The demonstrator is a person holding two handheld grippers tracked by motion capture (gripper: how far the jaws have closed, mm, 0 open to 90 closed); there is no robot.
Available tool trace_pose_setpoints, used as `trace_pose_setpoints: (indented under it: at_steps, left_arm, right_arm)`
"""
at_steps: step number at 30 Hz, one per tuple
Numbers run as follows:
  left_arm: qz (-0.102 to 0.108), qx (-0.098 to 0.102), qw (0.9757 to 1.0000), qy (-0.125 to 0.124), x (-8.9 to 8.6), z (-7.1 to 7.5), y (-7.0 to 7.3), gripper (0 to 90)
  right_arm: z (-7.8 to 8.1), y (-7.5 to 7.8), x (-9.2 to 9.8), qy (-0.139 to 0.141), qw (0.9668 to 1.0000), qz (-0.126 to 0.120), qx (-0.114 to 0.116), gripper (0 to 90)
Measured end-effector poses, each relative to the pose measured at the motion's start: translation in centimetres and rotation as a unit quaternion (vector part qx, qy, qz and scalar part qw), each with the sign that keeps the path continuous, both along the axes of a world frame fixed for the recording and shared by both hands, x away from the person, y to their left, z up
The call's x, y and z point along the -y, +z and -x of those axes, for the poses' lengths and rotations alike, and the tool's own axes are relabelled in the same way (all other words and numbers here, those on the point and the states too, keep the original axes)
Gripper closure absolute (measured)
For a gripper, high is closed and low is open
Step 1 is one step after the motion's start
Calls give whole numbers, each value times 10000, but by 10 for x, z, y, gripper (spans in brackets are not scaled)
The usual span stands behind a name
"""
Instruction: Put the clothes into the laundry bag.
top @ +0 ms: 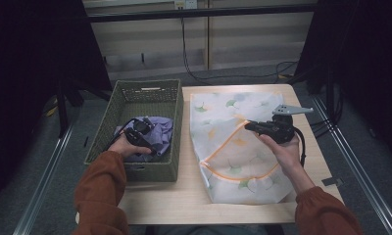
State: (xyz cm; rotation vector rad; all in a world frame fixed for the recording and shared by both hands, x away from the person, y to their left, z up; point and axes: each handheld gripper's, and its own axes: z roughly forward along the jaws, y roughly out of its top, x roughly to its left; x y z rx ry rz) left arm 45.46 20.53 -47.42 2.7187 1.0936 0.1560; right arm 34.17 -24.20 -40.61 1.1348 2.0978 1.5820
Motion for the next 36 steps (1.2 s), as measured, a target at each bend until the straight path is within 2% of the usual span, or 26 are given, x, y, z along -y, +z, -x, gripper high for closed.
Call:
trace_pose_setpoints:
  at_steps: [4,6,7,9,10,11,12,13,14,15,18,20,22,26,29,30,31,33,36]
  left_arm:
    - [-18,-120,9999,9,1,0,3,176]
    - [7,-110,9999,42,2,-1,4,225]
    - [3,-85,9998,160,-2,-2,8,300]
    - [99,-67,9997,194,-3,-2,8,329]
    - [34,-75,9999,123,-2,-2,10,350]
    - [34,-75,9999,123,-2,-2,10,410]
    - [83,-14,9998,170,-4,-2,12,539]
    - [99,1,9996,257,-5,-3,12,568]
    - [101,-29,9996,280,-5,-3,12,572]
    - [93,-87,9998,175,-4,-3,12,586]
    - [-18,-34,9998,181,-2,-3,13,606]
    - [34,-26,9997,220,-2,-3,14,665]
    - [128,-122,9996,203,-3,-3,14,677]
    - [155,-113,9995,238,-3,-3,17,740]
    - [168,29,9995,247,-4,-2,19,769]
    - [185,82,9991,362,-6,-2,21,771]
    - [185,82,9991,362,-6,-2,21,773]
    - [275,224,9982,487,-9,0,28,776]
    - [392,265,9978,468,-10,0,33,777]
  right_arm:
    - [0,0,-1,38,10000,27,25,895]
    - [0,0,-1,39,10000,49,22,895]
    - [0,0,-1,54,10000,49,11,895]
    - [0,0,-2,65,10000,42,3,895]
    - [0,0,-2,60,10000,48,3,895]
    - [0,0,-2,54,10000,53,1,895]
    - [0,0,-2,61,10000,52,-7,895]
    - [0,0,-2,63,10000,56,-1,895]
    - [-1,-1,-2,75,10000,52,7,895]
    - [-1,0,-2,67,10000,55,7,895]
    - [0,0,-2,68,10000,66,-2,895]
    - [0,1,-3,78,9999,78,0,895]
    - [0,1,-3,86,9999,98,25,895]
    - [1,2,-3,73,9999,92,35,895]
    - [0,2,-2,67,9999,93,31,895]
    - [0,2,-2,47,9999,94,29,895]
    - [0,2,-2,50,9999,91,25,895]
    - [0,2,-2,48,9999,92,33,895]
    - [1,2,-2,57,9999,83,33,895]
